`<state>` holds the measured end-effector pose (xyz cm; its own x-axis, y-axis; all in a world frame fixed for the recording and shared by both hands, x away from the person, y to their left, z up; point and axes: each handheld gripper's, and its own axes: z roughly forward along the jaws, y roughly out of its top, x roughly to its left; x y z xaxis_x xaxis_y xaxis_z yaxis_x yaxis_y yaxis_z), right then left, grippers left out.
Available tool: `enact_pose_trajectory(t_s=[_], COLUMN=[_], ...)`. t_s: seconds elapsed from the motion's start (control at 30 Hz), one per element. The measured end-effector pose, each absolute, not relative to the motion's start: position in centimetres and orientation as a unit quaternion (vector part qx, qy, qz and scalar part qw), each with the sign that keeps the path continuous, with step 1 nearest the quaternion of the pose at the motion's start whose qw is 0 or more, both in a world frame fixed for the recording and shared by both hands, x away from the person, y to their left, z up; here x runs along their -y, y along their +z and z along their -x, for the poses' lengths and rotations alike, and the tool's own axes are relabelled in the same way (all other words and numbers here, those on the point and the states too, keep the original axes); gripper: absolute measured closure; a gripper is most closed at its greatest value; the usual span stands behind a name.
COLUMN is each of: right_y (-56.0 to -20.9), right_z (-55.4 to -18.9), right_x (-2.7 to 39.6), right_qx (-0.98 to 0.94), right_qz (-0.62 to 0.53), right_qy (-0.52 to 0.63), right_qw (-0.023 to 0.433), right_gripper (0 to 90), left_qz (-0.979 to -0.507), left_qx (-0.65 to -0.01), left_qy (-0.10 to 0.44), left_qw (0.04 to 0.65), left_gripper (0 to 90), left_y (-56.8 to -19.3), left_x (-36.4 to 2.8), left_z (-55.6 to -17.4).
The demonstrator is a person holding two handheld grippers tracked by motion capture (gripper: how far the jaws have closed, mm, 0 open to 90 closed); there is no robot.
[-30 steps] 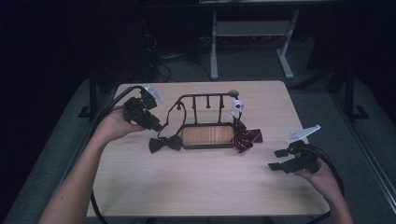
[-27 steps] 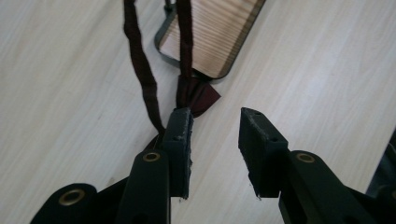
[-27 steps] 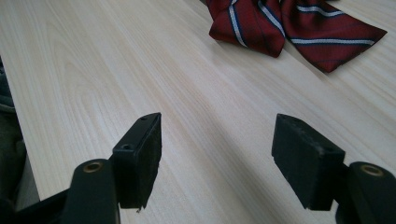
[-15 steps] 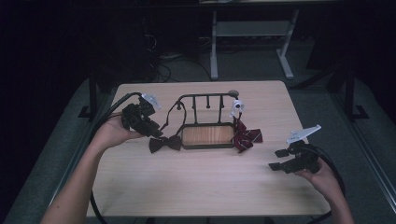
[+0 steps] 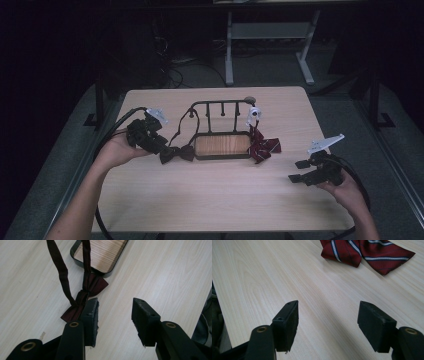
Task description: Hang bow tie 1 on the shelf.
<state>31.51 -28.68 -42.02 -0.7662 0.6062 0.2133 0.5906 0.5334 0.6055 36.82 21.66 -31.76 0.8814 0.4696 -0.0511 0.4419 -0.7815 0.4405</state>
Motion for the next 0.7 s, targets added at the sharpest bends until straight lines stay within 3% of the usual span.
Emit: enact_pose_trajectory(t_s=[0.7], right_y=[-42.1], right_z=[-31.5], right_x=[28.8], right_qx=[-0.875], right_qz=[-0.345], right_qy=[0.339], right_qw=[0.012], right_gripper=[32.9], left_qz=[-0.944], left_qx=[-0.236], left_qy=[0.029], left_qw=[0.229], left_gripper=[54.8], left_y=[-34.4], left_x=[-22.1], left_z=[-35.3])
